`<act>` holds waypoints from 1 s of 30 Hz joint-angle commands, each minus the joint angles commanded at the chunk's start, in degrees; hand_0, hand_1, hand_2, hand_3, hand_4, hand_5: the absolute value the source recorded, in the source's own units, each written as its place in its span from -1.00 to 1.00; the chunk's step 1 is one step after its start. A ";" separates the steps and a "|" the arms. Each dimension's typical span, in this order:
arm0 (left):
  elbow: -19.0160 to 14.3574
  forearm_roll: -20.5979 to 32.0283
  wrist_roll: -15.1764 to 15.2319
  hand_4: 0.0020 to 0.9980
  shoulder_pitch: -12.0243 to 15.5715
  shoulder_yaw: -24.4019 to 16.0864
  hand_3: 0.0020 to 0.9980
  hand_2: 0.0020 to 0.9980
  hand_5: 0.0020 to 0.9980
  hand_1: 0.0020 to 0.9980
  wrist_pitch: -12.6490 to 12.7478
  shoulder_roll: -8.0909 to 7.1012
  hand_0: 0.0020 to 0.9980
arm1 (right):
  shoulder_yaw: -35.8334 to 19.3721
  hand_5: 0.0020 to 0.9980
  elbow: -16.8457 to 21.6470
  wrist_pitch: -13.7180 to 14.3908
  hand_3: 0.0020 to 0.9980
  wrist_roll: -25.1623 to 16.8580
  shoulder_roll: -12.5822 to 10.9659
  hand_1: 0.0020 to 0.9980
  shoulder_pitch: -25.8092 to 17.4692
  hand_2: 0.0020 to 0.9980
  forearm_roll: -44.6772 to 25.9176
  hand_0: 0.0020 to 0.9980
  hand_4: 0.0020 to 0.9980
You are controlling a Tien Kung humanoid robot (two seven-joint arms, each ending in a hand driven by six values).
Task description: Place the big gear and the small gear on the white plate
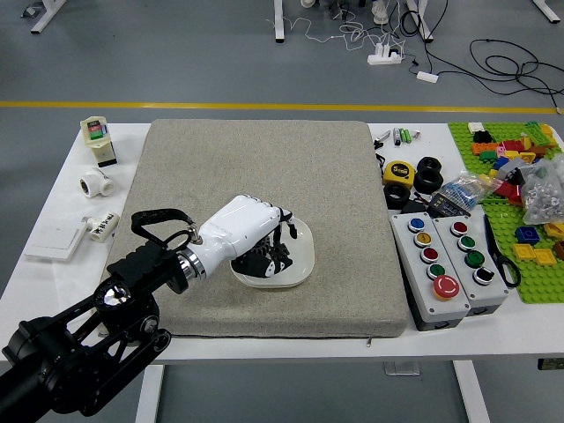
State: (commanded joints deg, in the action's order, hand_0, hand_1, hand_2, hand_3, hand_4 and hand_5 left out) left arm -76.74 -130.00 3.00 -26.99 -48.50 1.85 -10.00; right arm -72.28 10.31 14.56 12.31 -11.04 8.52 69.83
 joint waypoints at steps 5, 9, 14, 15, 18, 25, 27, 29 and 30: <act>0.48 0.00 0.55 1.00 -0.14 -0.07 0.36 0.31 -0.25 0.12 -0.09 -0.05 -0.14 | -0.29 0.22 0.00 0.01 0.13 -0.02 -0.07 0.34 0.15 0.50 0.22 0.32 0.52; 0.12 0.00 0.74 1.00 -0.06 -0.81 0.62 0.55 -0.13 0.30 1.24 -0.06 0.05 | -0.35 0.22 0.00 0.01 0.13 -0.02 -0.09 0.34 0.20 0.50 0.29 0.32 0.52; -0.51 0.00 0.97 1.00 0.49 -3.44 0.71 0.77 -0.11 0.44 4.79 0.10 0.29 | -0.38 0.22 0.00 0.02 0.13 -0.01 -0.09 0.34 0.21 0.51 0.30 0.32 0.52; -0.54 0.00 0.97 1.00 0.57 -3.85 0.71 0.77 -0.11 0.44 5.18 0.11 0.29 | -0.38 0.22 0.00 0.02 0.13 -0.01 -0.09 0.34 0.21 0.51 0.29 0.32 0.52; -0.39 0.00 0.65 1.00 1.08 -6.24 0.74 0.85 -0.07 0.54 6.69 0.21 0.39 | -0.37 0.22 0.00 0.01 0.12 -0.03 -0.09 0.34 0.21 0.50 0.31 0.32 0.52; 2.11 0.00 -1.08 1.00 4.15 -16.54 0.83 1.00 -0.01 0.77 14.31 1.03 0.66 | -0.51 0.21 0.00 0.03 0.13 -0.02 -0.02 0.35 0.19 0.51 0.45 0.32 0.51; 2.51 0.00 -0.89 1.00 5.12 -19.90 0.83 1.00 -0.01 0.77 17.46 1.28 0.66 | -0.69 0.21 0.00 0.02 0.13 -0.02 -0.01 0.35 0.20 0.51 0.67 0.32 0.51; 2.55 1.16 0.34 1.00 5.94 -22.80 0.83 1.00 -0.01 0.77 19.65 1.45 0.66 | -0.81 0.21 0.00 0.02 0.13 -0.03 -0.01 0.35 0.20 0.51 0.81 0.32 0.51; 2.42 2.54 1.69 0.84 6.60 -24.43 0.79 1.00 0.05 0.77 20.13 1.60 0.65 | -0.91 0.21 0.00 0.03 0.13 -0.03 0.00 0.34 0.19 0.50 0.91 0.32 0.52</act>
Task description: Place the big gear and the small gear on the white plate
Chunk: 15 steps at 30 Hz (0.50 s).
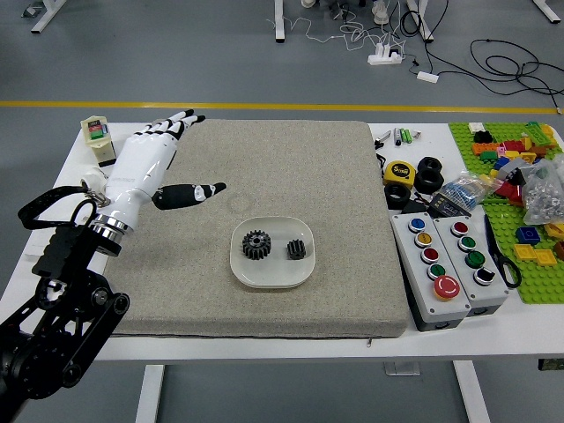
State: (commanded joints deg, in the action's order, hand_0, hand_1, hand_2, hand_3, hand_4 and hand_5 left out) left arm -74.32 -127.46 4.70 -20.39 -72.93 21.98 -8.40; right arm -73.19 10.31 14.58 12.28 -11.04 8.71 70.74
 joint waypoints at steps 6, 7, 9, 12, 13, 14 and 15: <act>-1.17 14.46 2.78 0.71 2.76 -7.63 0.69 0.91 0.33 0.66 -4.80 0.35 0.60 | -0.19 0.21 0.00 -0.03 0.12 0.04 0.01 0.34 0.02 0.50 0.31 0.32 0.51; -1.35 17.06 2.27 0.71 3.22 -8.49 0.69 0.91 0.33 0.66 -5.79 0.40 0.60 | -0.23 0.21 0.00 -0.04 0.12 0.04 0.01 0.34 0.03 0.50 0.38 0.32 0.51; -1.67 21.91 1.46 0.71 3.99 -10.21 0.69 0.91 0.33 0.66 -8.35 0.50 0.60 | -0.39 0.21 0.00 -0.04 0.12 0.05 0.04 0.34 0.03 0.50 0.53 0.32 0.51; -2.57 28.97 1.54 0.71 5.63 -12.89 0.67 0.85 0.82 0.62 -11.81 0.85 0.61 | -0.56 0.22 0.00 -0.11 0.12 0.07 0.06 0.34 0.14 0.50 0.93 0.31 0.51; -2.74 31.57 1.58 0.71 5.92 -13.47 0.67 0.85 0.82 0.62 -12.62 0.94 0.61 | -0.60 0.22 0.00 -0.13 0.12 0.08 0.06 0.34 0.16 0.50 1.01 0.31 0.51; -3.01 33.81 1.68 0.71 6.32 -14.43 0.67 0.85 0.82 0.62 -13.77 1.06 0.61 | -0.64 0.22 0.00 -0.16 0.12 0.09 0.06 0.34 0.21 0.50 1.10 0.31 0.51; -3.32 36.04 1.80 0.71 6.70 -15.26 0.67 0.85 0.82 0.62 -14.80 1.12 0.61 | -0.57 0.22 0.00 -0.16 0.12 0.07 0.05 0.34 0.25 0.50 1.00 0.31 0.51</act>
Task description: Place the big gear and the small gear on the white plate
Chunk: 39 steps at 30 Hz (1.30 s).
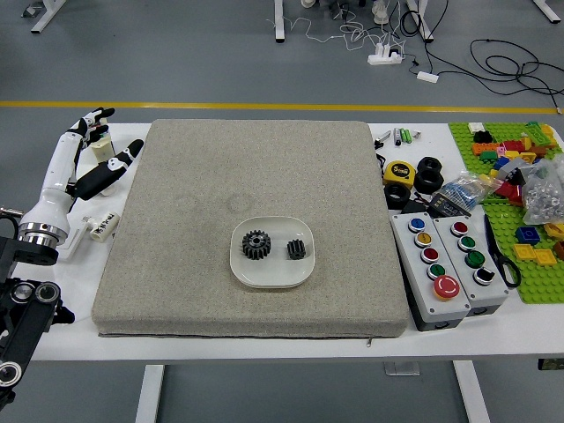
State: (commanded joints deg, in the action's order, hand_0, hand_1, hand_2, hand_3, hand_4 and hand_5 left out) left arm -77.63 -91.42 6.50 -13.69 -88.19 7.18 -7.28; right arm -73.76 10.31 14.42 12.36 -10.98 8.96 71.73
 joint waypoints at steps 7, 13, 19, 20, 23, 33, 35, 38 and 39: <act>-2.23 17.13 0.45 0.73 2.07 -4.54 0.67 0.85 1.00 0.63 -4.15 0.86 0.64 | 0.47 0.22 0.00 -0.03 0.12 -0.02 -0.02 0.34 -0.03 0.50 -0.37 0.31 0.51; -2.50 25.97 0.52 0.74 2.92 -5.62 0.68 0.86 0.97 0.64 -4.27 1.53 0.64 | 0.56 0.22 0.00 -0.11 0.12 0.10 0.05 0.34 -0.27 0.50 -0.02 0.32 0.51; -2.71 25.31 0.36 0.74 3.65 -6.28 0.67 0.85 1.00 0.64 -4.95 2.10 0.64 | 0.55 0.22 0.00 -0.25 0.12 0.19 0.15 0.34 -0.59 0.50 0.51 0.32 0.51; -2.77 25.04 0.28 0.74 3.83 -6.37 0.67 0.85 1.00 0.64 -5.31 2.05 0.64 | 0.51 0.22 0.00 -0.25 0.12 0.21 0.17 0.34 -0.66 0.50 0.58 0.32 0.51; -2.87 24.65 0.14 0.75 4.24 -6.64 0.67 0.86 1.00 0.63 -5.81 1.95 0.65 | 0.52 0.23 0.00 -0.27 0.12 0.24 0.22 0.34 -0.77 0.50 0.70 0.31 0.51; -3.06 23.67 0.00 0.77 4.71 -7.15 0.67 0.85 1.00 0.63 -6.57 2.01 0.66 | 0.80 0.23 0.00 -0.26 0.12 0.16 0.26 0.34 -0.82 0.50 0.34 0.31 0.51; -3.11 23.44 -0.04 0.77 4.78 -7.27 0.67 0.85 1.00 0.63 -6.70 2.05 0.66 | 0.90 0.23 0.00 -0.24 0.12 0.13 0.24 0.34 -0.74 0.50 0.12 0.31 0.51; -3.17 23.27 -0.09 0.77 4.83 -7.43 0.67 0.85 1.00 0.63 -6.79 2.10 0.66 | 1.02 0.23 0.00 -0.20 0.12 0.09 0.23 0.34 -0.62 0.50 -0.14 0.31 0.51; -3.21 23.19 -0.11 0.77 4.85 -7.51 0.67 0.85 1.00 0.63 -6.83 2.13 0.66 | 1.06 0.23 0.00 -0.19 0.12 0.08 0.22 0.34 -0.59 0.50 -0.27 0.31 0.51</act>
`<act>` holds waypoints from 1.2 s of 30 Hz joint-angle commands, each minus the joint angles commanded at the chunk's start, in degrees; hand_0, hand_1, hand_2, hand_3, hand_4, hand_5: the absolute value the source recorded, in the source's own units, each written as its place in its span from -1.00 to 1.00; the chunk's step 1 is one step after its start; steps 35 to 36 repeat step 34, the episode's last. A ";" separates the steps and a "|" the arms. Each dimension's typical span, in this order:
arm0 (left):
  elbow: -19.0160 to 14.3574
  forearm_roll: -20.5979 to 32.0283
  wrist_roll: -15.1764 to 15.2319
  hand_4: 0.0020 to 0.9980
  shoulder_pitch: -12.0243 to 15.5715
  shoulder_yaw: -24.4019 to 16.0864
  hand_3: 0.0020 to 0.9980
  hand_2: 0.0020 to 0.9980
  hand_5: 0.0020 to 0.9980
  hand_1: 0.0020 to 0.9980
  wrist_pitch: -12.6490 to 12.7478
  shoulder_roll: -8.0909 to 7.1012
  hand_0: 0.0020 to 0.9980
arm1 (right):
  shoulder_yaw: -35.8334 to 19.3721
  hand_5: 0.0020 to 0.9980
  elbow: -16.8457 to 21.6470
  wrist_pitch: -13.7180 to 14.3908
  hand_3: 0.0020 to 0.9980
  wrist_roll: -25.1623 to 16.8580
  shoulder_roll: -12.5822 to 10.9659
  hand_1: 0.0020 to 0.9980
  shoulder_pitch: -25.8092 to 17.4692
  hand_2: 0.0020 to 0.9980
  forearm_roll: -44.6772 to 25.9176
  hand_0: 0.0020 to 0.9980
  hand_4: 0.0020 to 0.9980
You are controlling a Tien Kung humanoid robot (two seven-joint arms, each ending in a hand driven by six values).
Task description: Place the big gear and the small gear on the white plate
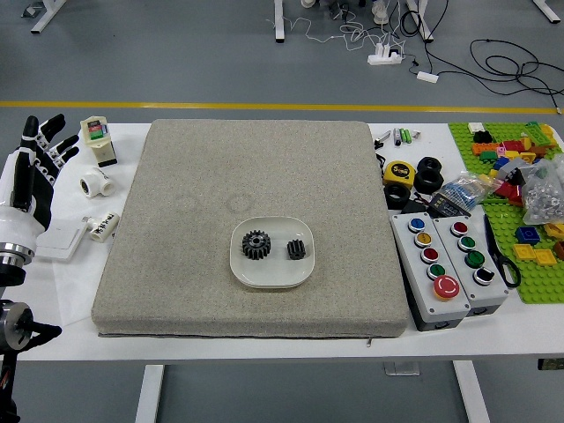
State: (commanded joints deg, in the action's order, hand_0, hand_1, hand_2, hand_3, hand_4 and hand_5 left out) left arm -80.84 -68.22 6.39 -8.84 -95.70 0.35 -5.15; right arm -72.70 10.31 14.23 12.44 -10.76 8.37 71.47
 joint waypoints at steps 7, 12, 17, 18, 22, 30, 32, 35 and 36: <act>-0.08 -0.73 -0.30 0.78 -0.11 -0.56 0.67 0.85 1.00 0.64 -0.44 0.10 0.66 | 0.17 0.23 0.00 0.04 0.12 -0.07 -0.05 0.34 0.40 0.50 -0.45 0.31 0.51; -0.14 -0.91 -0.28 0.79 -0.01 -1.24 0.67 0.85 1.00 0.64 -0.39 0.07 0.67 | 0.46 0.23 0.00 0.09 0.12 -0.08 -0.07 0.34 0.61 0.50 -0.86 0.31 0.51; -0.12 -1.30 -0.40 0.79 0.02 -1.32 0.67 0.85 1.00 0.64 -0.44 0.09 0.67 | 0.47 0.23 0.00 0.09 0.12 -0.07 -0.06 0.34 0.69 0.50 -0.79 0.31 0.51; -0.12 -1.31 -0.40 0.80 0.02 -1.32 0.67 0.86 1.00 0.64 -0.45 0.09 0.67 | 0.47 0.23 0.00 0.09 0.12 -0.07 -0.06 0.34 0.69 0.50 -0.78 0.31 0.51; -0.08 -1.57 -0.53 0.80 -0.05 -1.32 0.67 0.86 1.00 0.64 -0.61 0.18 0.67 | 0.32 0.23 0.00 0.06 0.12 -0.07 -0.06 0.34 0.69 0.50 -0.56 0.31 0.51; 0.04 -1.84 -0.53 0.80 0.10 -1.69 0.67 0.86 1.00 0.65 -0.95 0.22 0.67 | 0.06 0.23 0.00 0.02 0.12 -0.16 -0.11 0.34 0.79 0.50 -0.33 0.31 0.51; 0.04 -1.94 -0.56 0.80 0.20 -1.92 0.67 0.86 1.00 0.65 -0.95 0.25 0.67 | 0.16 0.23 0.00 0.05 0.12 -0.20 -0.11 0.34 0.80 0.50 -0.42 0.31 0.51; 0.24 -1.98 -0.60 0.80 0.13 -2.05 0.67 0.86 1.00 0.65 -0.95 0.24 0.67 | 0.11 0.23 0.00 0.09 0.12 -0.21 -0.09 0.34 0.72 0.50 -0.65 0.31 0.51; 0.24 -1.98 -0.60 0.80 0.13 -2.05 0.67 0.86 1.00 0.65 -0.95 0.24 0.67 | 0.11 0.23 0.00 0.09 0.12 -0.21 -0.09 0.34 0.72 0.50 -0.65 0.31 0.51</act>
